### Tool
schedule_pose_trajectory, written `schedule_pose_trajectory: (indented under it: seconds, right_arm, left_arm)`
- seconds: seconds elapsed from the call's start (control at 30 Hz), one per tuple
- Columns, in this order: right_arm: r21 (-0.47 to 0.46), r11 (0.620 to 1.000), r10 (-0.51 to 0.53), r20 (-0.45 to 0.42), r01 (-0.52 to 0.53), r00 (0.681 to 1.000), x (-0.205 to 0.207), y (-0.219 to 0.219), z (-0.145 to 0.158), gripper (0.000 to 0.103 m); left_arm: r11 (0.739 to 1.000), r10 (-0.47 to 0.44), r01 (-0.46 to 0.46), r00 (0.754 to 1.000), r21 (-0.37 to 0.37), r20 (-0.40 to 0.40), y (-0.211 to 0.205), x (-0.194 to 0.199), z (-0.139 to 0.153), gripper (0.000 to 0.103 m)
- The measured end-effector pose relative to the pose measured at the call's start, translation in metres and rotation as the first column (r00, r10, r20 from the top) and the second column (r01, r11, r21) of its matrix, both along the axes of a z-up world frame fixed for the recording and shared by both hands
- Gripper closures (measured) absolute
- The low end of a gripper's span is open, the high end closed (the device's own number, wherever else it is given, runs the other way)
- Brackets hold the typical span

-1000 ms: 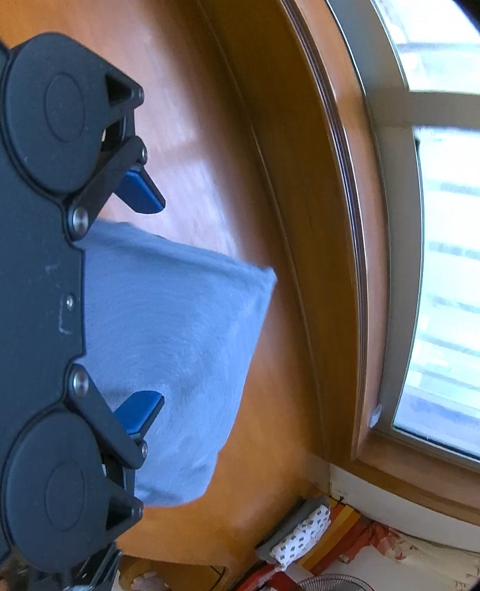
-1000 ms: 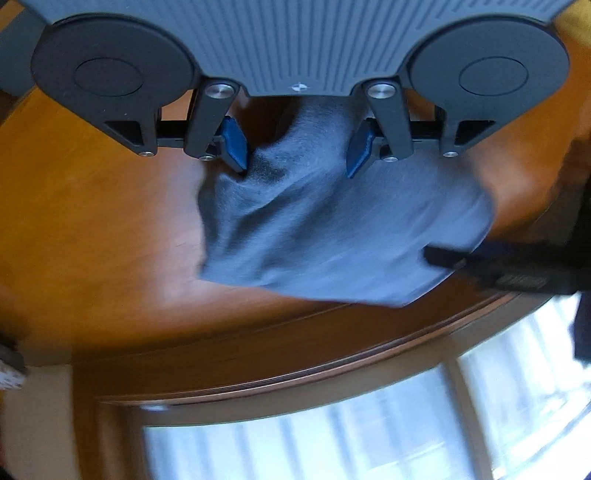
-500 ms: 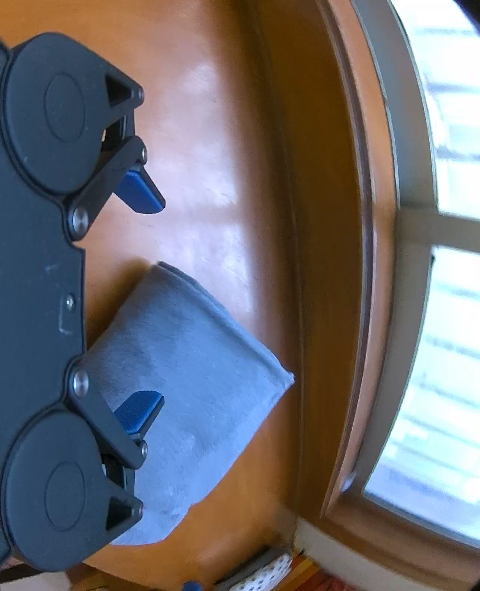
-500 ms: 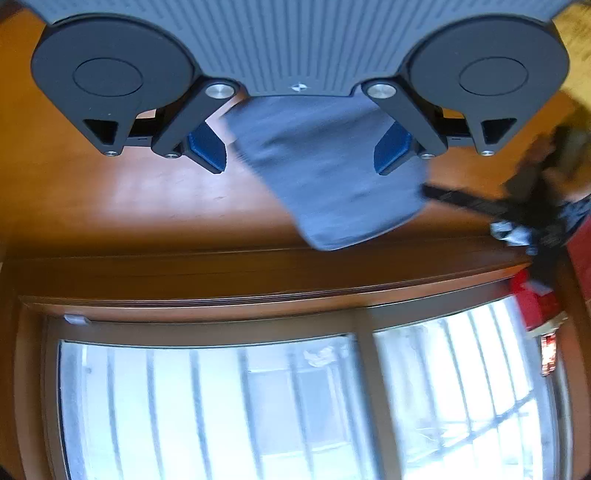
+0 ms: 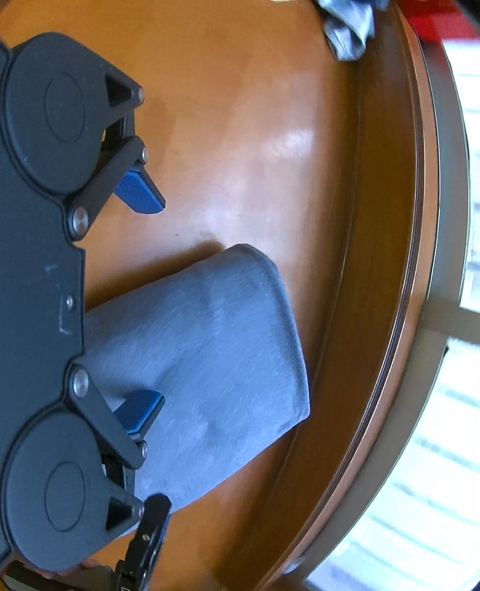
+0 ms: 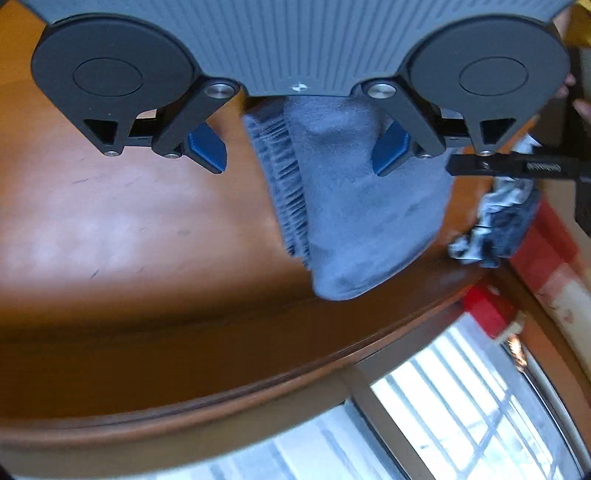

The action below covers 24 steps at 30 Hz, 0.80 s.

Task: Fold clothes
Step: 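Position both open grippers at the end of the folded grey bundle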

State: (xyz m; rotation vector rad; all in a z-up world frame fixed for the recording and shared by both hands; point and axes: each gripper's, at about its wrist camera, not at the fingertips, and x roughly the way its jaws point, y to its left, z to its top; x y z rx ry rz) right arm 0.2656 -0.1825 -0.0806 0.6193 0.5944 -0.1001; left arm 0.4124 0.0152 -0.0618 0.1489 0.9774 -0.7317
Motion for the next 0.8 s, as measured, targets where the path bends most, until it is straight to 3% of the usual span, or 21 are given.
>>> schedule_pose_trajectory:
  seconds: [0.07,0.17,0.33,0.6,0.8]
  right_arm:
    - [0.043,0.998,0.036,0.020,-0.037,0.999,-0.003,0.003,-0.001,0.026]
    - [0.031,0.997,0.072,0.039,-0.073,0.997,-0.015,0.011,0.003,0.034]
    - [-0.047,0.984,0.170,-0.004,-0.170,0.985,-0.023,0.034,0.004,0.033]
    - [-0.101,0.985,0.130,-0.069,-0.137,0.989,-0.011,0.038,0.016,0.025]
    - [-0.119,0.989,0.076,-0.069,-0.084,0.995,0.002,0.019,0.026,0.024]
  left_arm:
    - [1.000,0.023,-0.023,1.000,0.014,0.003,0.001,-0.009,0.002,0.000]
    - [0.999,0.038,-0.039,0.999,0.038,0.024,0.005,-0.016,0.004,0.000]
    - [0.999,0.038,-0.038,0.999,0.035,0.011,0.011,-0.012,0.003,0.000]
    - [0.999,0.023,-0.024,0.999,-0.024,-0.026,0.015,-0.005,-0.004,0.000]
    - [0.998,0.008,-0.010,0.999,-0.056,-0.039,0.024,-0.013,-0.004,0.000]
